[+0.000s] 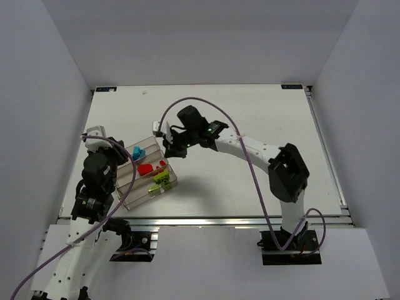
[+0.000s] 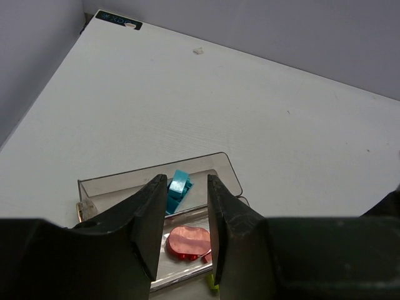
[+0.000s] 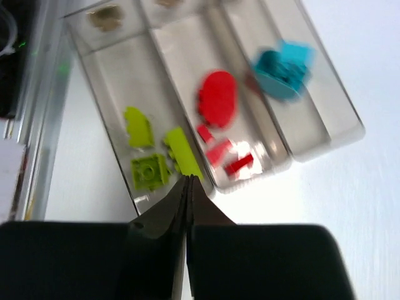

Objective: Sort the legos into containers by color

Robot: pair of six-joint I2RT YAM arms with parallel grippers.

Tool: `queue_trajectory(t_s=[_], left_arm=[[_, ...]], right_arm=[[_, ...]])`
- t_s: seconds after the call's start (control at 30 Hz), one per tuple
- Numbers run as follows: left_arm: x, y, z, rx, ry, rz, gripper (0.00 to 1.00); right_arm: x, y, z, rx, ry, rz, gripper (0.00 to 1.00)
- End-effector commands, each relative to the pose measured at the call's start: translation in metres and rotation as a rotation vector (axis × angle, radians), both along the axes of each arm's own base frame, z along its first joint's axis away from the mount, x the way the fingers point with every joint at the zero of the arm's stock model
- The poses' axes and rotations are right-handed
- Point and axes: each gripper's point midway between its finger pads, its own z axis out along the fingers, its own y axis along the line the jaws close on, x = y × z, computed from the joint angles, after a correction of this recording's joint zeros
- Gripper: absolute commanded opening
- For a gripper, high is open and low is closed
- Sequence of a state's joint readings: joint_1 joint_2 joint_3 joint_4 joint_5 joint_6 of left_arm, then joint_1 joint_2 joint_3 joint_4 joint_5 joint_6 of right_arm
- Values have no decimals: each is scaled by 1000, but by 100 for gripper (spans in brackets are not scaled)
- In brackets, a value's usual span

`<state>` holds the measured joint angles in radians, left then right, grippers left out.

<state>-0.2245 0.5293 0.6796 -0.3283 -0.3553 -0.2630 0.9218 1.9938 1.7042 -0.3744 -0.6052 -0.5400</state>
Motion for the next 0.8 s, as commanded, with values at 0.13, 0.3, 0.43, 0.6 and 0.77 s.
queue_trajectory(t_s=[0.13, 0.3, 0.43, 0.6, 0.77], left_arm=[[1, -36, 7, 6, -52, -213, 45], [-3, -91, -2, 51, -37, -542, 81], [-10, -114, -5, 60, -37, -692, 98], [-9, -117, -10, 61, -24, -709, 98], [-7, -117, -13, 70, -16, -716, 98]], right_arm=[[106, -105, 51, 102, 85, -796, 0], [101, -185, 64, 101, 26, -971, 6], [88, -239, 58, 36, -71, -1108, 24], [65, -282, 70, 104, -214, -1142, 52], [57, -302, 76, 161, -250, -1164, 76]])
